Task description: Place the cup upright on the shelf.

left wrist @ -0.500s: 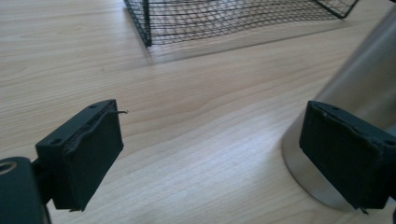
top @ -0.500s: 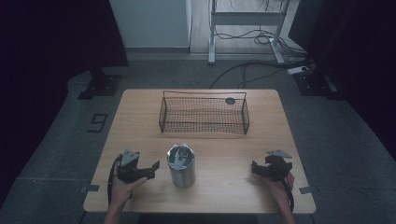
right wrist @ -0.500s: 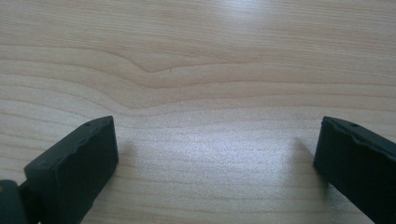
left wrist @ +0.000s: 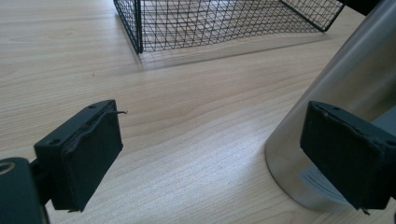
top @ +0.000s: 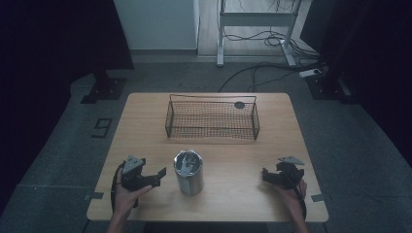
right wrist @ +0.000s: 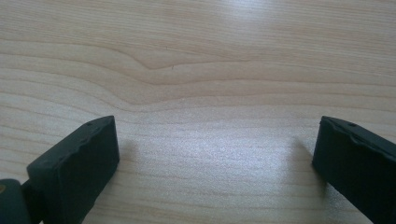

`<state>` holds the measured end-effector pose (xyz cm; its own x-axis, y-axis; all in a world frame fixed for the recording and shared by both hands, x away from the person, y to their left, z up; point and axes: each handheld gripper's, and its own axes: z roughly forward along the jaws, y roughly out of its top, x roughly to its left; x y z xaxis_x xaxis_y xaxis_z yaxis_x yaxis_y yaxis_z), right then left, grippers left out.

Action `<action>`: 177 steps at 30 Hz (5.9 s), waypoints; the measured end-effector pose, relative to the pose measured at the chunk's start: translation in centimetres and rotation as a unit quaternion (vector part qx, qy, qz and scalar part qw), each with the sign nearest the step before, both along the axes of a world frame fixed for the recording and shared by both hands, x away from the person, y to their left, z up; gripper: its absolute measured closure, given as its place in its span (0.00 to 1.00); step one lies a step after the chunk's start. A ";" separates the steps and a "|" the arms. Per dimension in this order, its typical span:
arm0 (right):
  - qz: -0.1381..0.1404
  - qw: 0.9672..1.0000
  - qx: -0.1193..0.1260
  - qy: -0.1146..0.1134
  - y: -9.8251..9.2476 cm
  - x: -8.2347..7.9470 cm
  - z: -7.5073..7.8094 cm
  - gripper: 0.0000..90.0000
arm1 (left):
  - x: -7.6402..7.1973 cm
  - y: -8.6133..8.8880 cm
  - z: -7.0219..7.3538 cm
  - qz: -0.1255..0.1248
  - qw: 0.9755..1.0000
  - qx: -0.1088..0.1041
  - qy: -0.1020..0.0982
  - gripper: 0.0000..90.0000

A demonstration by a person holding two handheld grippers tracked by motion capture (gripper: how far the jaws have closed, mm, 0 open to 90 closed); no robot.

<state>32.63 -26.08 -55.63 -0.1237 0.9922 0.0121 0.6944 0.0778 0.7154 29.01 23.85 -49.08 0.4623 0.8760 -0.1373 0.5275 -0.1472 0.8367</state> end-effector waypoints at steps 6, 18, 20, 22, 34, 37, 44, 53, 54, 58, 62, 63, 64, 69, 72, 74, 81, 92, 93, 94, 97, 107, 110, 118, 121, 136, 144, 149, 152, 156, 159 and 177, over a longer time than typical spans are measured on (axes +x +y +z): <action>-0.010 1.000 0.000 0.001 -0.2 -0.2 0.0 0.00 | -0.8 -0.7 0.9 -0.010 1.000 0.001 -0.013 0.06; -0.014 1.000 -0.001 0.001 -0.3 -0.2 0.0 0.00 | -2.1 -1.5 1.9 -0.029 0.999 -0.010 -0.015 0.07; -0.015 1.000 -0.001 0.001 -0.4 -0.2 0.0 0.00 | -2.2 -1.5 2.0 -0.030 0.999 -0.013 -0.016 0.07; -0.015 1.000 0.000 0.000 -0.4 -0.2 0.0 0.00 | -2.3 -1.6 2.0 -0.032 0.999 -0.017 -0.013 0.07; -0.017 1.000 -0.001 0.000 -0.4 -0.3 0.0 0.00 | -3.4 -2.9 3.3 -0.064 0.997 -0.017 -0.028 0.06; -0.017 1.000 -0.001 0.000 -0.4 -0.3 0.0 0.00 | -3.6 -3.4 3.4 -0.084 0.996 -0.017 -0.025 0.05; -0.018 1.000 -0.001 0.000 -0.4 -0.3 0.0 0.00 | -3.9 -4.7 3.3 -0.110 0.993 -0.018 -0.024 0.03; -0.018 1.000 -0.002 0.000 -0.4 -0.3 0.0 0.01 | -3.9 -6.2 3.0 -0.125 0.992 -0.019 -0.028 0.01; -0.018 1.000 -0.002 0.000 -0.4 -0.3 0.0 0.01 | -3.9 -6.4 2.9 -0.126 0.991 -0.020 -0.028 0.00; -0.018 1.000 -0.002 0.000 -0.4 -0.3 0.0 0.01 | -3.5 -6.9 2.8 -0.116 0.993 -0.020 -0.030 0.00; -0.018 1.000 -0.002 0.000 -0.4 -0.3 0.0 0.01 | -3.1 -7.3 2.8 -0.109 0.994 -0.020 -0.027 0.00; -0.019 1.000 -0.002 0.000 -0.3 -0.3 0.0 0.01 | -3.0 -7.4 2.7 -0.108 0.994 -0.019 -0.026 0.00; -0.019 1.000 -0.002 0.000 -0.3 -0.3 0.0 0.01 | -2.9 -7.6 2.7 -0.108 0.994 -0.020 -0.026 0.00; -0.019 1.000 -0.002 0.000 -0.3 -0.3 0.0 0.01 | -2.4 -8.6 2.7 -0.112 0.993 -0.017 -0.024 0.00; -0.019 1.000 -0.002 0.000 -0.4 -0.3 0.0 0.01 | -1.8 -9.2 2.5 -0.111 0.993 -0.014 -0.024 0.00; -0.019 1.000 -0.002 0.000 -0.4 -0.3 0.0 0.01 | -1.6 -9.6 2.4 -0.111 0.993 -0.006 -0.027 0.00; -0.020 1.000 -0.002 0.000 -0.3 -0.3 0.0 0.01 | -1.1 -10.2 2.1 -0.109 0.993 0.000 -0.037 0.00; -0.020 1.000 -0.002 0.000 -0.3 -0.3 0.0 0.01 | -0.6 -11.0 1.4 -0.102 0.994 0.019 -0.047 0.02; -0.020 1.000 -0.001 0.000 -0.3 -0.3 0.0 0.01 | -0.6 -11.0 1.4 -0.103 0.993 0.020 -0.049 0.02; -0.020 1.000 -0.001 0.000 -0.3 -0.3 0.0 0.01 | -0.6 -11.0 1.4 -0.103 0.993 0.020 -0.049 0.03; -0.019 1.000 -0.002 0.000 -0.4 -0.3 0.0 0.01 | -0.7 -11.0 1.4 -0.103 0.993 0.022 -0.055 0.03; -0.016 1.000 0.000 0.000 -0.4 -0.2 0.0 0.01 | -0.9 -10.4 1.5 -0.108 0.993 0.011 -0.055 0.04; -0.015 1.000 0.000 0.000 -0.4 -0.2 0.0 0.01 | -0.9 -10.1 1.7 -0.105 0.993 0.007 -0.055 0.04; -0.016 1.000 0.000 0.000 -0.5 -0.2 0.0 0.01 | -1.2 -9.3 3.1 -0.093 0.994 0.003 -0.065 0.04; -0.017 1.000 -0.001 -0.001 -0.5 -0.2 0.0 0.01 | -1.0 -9.4 3.8 -0.091 0.993 0.004 -0.071 0.04; -0.019 1.000 -0.001 -0.001 -0.4 -0.3 0.0 0.01 | 0.9 -9.2 4.9 -0.085 0.994 -0.003 -0.062 0.04; -0.021 1.000 -0.001 -0.001 -0.4 -0.3 0.0 0.01 | 2.4 -8.8 5.2 -0.076 0.995 -0.010 -0.057 0.04; -0.020 1.000 -0.002 -0.002 -0.4 -0.3 0.0 0.01 | 2.9 -8.9 5.4 -0.075 0.995 -0.004 -0.059 0.04; -0.020 1.000 -0.002 -0.002 -0.4 -0.3 0.0 0.02 | 3.4 -8.9 5.6 -0.076 0.995 -0.006 -0.058 0.04; -0.020 1.000 -0.002 -0.002 -0.4 -0.3 0.0 0.02 | 3.8 -8.8 5.7 -0.074 0.996 -0.007 -0.058 0.04; -0.020 1.000 -0.002 -0.002 -0.4 -0.3 0.0 0.02 | 4.1 -8.8 5.8 -0.070 0.996 -0.005 -0.058 0.04; -0.020 1.000 -0.002 -0.002 -0.4 -0.3 0.0 0.02 | 5.6 -8.4 7.1 -0.060 0.996 -0.004 -0.068 0.04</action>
<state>32.35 -26.49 -55.62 -0.0839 0.9964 0.0084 0.6941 0.0524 0.7180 34.61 15.41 -42.00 0.5788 0.8122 -0.0730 0.3873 -0.1950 0.9011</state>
